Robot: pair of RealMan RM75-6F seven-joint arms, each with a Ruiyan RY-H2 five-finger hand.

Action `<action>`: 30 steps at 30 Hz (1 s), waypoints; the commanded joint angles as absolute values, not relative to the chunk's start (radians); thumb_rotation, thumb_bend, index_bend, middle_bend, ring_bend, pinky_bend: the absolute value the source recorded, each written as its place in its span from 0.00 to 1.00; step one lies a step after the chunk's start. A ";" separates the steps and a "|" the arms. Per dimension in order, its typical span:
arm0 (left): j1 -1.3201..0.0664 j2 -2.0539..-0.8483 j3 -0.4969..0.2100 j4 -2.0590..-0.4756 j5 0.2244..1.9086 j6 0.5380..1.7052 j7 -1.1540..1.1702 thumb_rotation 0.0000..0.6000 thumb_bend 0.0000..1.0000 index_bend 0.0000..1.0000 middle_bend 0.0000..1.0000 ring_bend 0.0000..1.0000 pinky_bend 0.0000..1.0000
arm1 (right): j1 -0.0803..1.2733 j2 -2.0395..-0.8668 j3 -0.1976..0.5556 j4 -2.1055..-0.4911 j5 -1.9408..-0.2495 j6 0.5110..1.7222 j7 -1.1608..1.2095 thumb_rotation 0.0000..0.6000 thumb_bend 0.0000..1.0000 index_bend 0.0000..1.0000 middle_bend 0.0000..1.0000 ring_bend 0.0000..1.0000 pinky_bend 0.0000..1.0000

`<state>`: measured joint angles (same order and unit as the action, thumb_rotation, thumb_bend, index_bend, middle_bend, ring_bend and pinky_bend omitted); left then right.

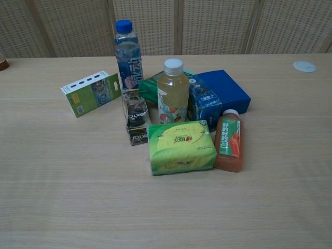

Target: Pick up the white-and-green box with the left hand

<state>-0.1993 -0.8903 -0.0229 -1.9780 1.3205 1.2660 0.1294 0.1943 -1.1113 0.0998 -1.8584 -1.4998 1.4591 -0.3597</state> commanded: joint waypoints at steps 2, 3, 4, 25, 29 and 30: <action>-0.227 -0.905 -0.045 -1.960 1.270 1.229 0.135 1.00 0.25 0.05 0.00 0.00 0.00 | 0.192 -1.114 0.098 -1.862 -1.503 1.461 -0.363 0.45 0.17 0.20 0.22 0.04 0.00; -0.235 -0.910 -0.051 -1.955 1.257 1.221 0.138 1.00 0.25 0.04 0.00 0.00 0.00 | 0.191 -1.113 0.098 -1.863 -1.503 1.461 -0.364 0.45 0.17 0.20 0.22 0.04 0.00; -0.243 -0.917 -0.057 -1.949 1.244 1.214 0.143 1.00 0.25 0.04 0.00 0.00 0.00 | 0.190 -1.113 0.097 -1.864 -1.502 1.461 -0.364 0.45 0.17 0.20 0.22 0.04 0.00; -0.527 -1.250 -0.191 -1.634 0.967 0.962 0.237 1.00 0.24 0.01 0.03 0.01 0.00 | 0.121 -1.047 0.079 -1.878 -1.498 1.524 -0.323 0.45 0.17 0.20 0.22 0.04 0.00; -0.569 -1.332 -0.208 -1.565 0.948 0.936 0.223 1.00 0.24 0.00 0.04 0.02 0.00 | 0.104 -1.034 0.075 -1.878 -1.489 1.533 -0.303 0.45 0.17 0.20 0.22 0.04 0.00; -0.578 -1.349 -0.209 -1.549 0.948 0.933 0.223 1.00 0.24 0.00 0.04 0.02 0.00 | 0.101 -1.031 0.074 -1.877 -1.487 1.534 -0.300 0.45 0.17 0.20 0.22 0.04 0.00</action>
<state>-0.5515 -1.3117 -0.1980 -1.5808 0.9593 0.9502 0.2276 0.1030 -1.0328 0.0751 -1.8776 -1.4881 1.5326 -0.3020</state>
